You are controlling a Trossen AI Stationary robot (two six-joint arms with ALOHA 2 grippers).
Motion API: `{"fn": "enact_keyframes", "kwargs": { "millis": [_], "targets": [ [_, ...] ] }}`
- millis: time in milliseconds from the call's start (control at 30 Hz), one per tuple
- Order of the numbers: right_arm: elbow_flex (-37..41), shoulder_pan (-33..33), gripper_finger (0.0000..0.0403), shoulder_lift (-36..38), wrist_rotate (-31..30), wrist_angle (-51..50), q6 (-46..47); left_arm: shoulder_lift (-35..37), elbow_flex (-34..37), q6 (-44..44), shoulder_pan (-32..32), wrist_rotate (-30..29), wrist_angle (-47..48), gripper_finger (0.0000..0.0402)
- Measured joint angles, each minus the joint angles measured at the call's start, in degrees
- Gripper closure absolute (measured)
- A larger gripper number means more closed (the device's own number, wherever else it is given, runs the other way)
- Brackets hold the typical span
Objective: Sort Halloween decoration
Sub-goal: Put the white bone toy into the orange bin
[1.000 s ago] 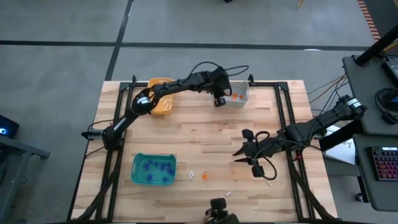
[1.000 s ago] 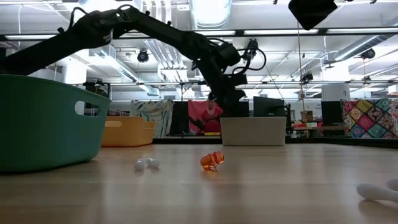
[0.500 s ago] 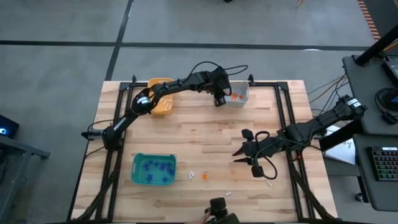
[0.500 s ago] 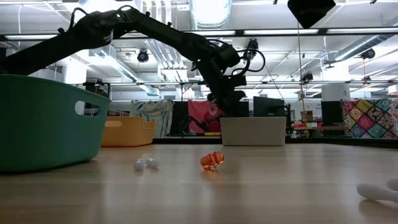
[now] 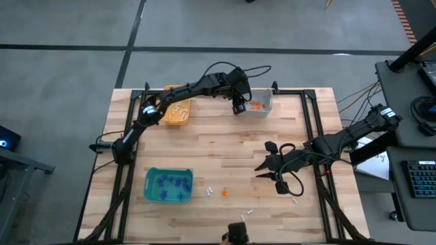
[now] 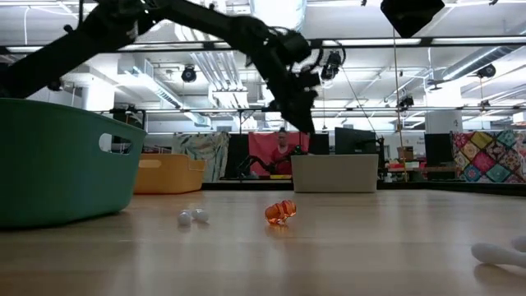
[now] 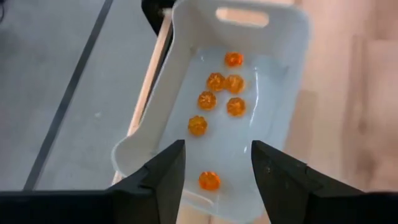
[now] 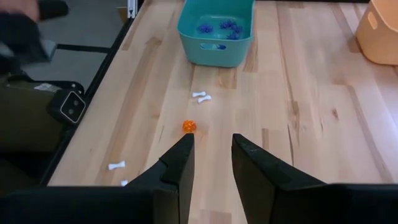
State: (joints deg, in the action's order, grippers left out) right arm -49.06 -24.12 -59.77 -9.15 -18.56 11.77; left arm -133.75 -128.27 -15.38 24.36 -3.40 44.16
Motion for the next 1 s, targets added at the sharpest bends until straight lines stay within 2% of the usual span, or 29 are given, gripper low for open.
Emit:
{"fn": "enact_keyframes", "kwargs": {
  "millis": [100,200,333,467,667,800,1000],
  "targets": [
    [0.00,0.00,0.0307,0.00,0.00,-0.04,0.20,3.47,0.18,0.48,-0.67,1.92,2.16,0.0242],
    [0.00,0.00,0.0307,0.00,0.00,-0.03,0.24,7.22,0.75,1.45,-1.53,6.55,3.52,0.0248],
    [0.00,0.00,0.0307,-0.02,0.00,-0.03,1.01,12.70,5.36,2.96,-3.32,8.70,3.56,0.0254],
    [0.11,0.00,0.0307,-0.02,0.00,-0.02,1.40,20.36,15.34,4.59,-6.45,9.42,-1.60,0.0260],
    [0.26,0.02,0.0307,-0.02,-0.03,0.06,5.14,33.31,35.38,10.02,-12.93,9.26,-15.05,0.0263],
    [0.29,0.02,0.0307,-0.02,-0.11,0.12,10.23,41.51,47.25,14.51,-17.61,7.14,-24.93,0.0263],
    [0.33,0.10,0.0307,-0.81,-0.05,-0.04,22.14,51.00,59.47,19.65,-24.89,0.35,-30.86,0.0263]
  ]
}}
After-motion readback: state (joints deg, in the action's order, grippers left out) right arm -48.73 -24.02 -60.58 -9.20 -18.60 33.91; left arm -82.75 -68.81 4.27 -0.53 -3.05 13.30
